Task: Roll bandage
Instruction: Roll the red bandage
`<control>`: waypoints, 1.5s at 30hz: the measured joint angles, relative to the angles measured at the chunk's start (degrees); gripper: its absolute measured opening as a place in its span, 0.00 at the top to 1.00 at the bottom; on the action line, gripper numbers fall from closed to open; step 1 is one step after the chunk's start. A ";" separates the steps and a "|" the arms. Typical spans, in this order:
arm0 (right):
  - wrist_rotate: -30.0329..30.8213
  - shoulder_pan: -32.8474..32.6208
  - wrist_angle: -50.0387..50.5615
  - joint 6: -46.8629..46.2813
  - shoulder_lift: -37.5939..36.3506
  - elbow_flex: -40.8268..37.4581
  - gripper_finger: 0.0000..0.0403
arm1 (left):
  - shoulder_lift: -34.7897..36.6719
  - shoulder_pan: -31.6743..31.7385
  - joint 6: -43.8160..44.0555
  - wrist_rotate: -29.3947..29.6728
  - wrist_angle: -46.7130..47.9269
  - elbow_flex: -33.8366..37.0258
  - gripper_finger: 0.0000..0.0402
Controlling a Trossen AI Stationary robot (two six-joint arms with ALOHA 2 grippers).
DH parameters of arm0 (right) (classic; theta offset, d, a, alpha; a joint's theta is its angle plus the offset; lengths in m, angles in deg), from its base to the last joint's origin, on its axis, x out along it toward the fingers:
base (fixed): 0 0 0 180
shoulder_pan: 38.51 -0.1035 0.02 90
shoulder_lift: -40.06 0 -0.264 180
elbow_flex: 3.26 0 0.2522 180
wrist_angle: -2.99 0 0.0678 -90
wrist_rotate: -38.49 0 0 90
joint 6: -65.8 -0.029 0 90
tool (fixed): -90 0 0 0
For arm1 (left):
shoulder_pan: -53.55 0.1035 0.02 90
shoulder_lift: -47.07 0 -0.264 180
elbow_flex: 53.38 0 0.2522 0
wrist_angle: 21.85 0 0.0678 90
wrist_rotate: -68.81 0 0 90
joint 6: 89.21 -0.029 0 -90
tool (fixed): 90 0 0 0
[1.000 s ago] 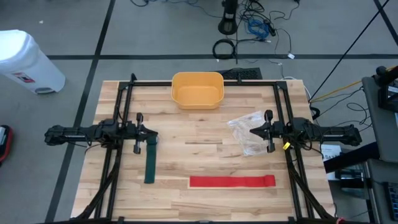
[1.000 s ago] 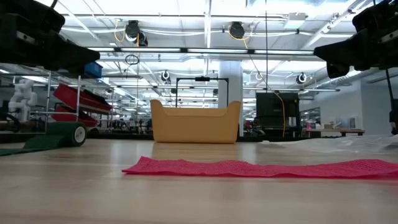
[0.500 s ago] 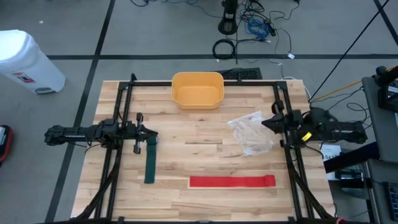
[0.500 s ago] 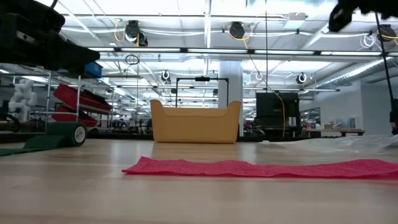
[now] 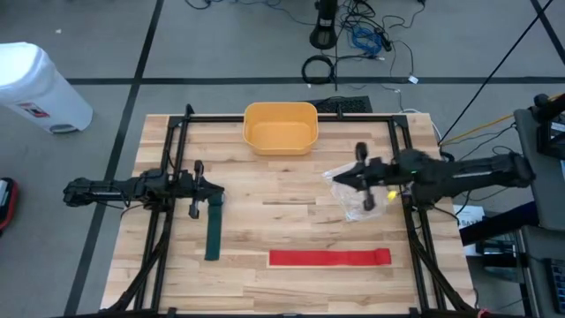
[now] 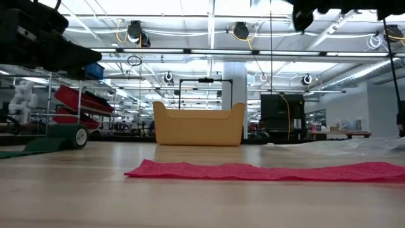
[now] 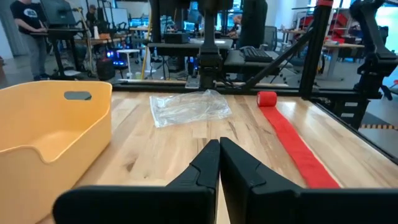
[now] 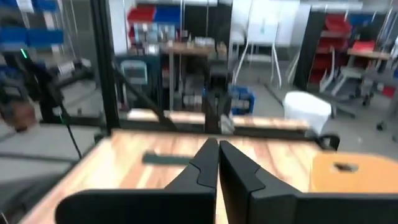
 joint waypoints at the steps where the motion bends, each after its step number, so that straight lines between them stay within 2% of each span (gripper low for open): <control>1: 0.00 -0.01 -0.42 0.06 2.01 0.00 1.00 | 0.00 0.00 -0.01 0.00 -0.01 0.00 0.95; 9: 0.00 0.06 -7.96 -2.37 14.51 0.00 0.98 | 0.02 -0.01 -1.79 0.00 -0.04 0.00 0.95; 15: 0.04 0.06 -9.79 -3.05 19.63 0.00 0.95 | -0.03 -0.01 -4.15 0.43 0.69 -0.65 0.95; 20: 0.07 0.06 -9.78 -4.53 20.36 0.00 0.95 | -0.11 0.01 -3.96 5.90 1.80 -6.56 0.95; 24: -0.06 0.02 -9.40 -6.01 19.93 0.00 0.95 | -1.98 -0.01 0.02 5.64 7.34 -13.96 0.95; 29: -0.31 0.02 -7.20 -6.27 19.93 0.00 0.95 | -7.53 -0.01 6.67 0.97 10.87 -21.29 0.95; 33: -0.33 0.01 -5.95 -6.27 19.93 0.00 0.95 | -12.95 -0.89 8.99 -2.54 5.94 -23.16 0.95; 45: -0.39 0.02 -4.88 -6.27 19.93 0.00 0.95 | -35.00 -5.50 -1.27 -1.86 -10.89 -23.21 0.95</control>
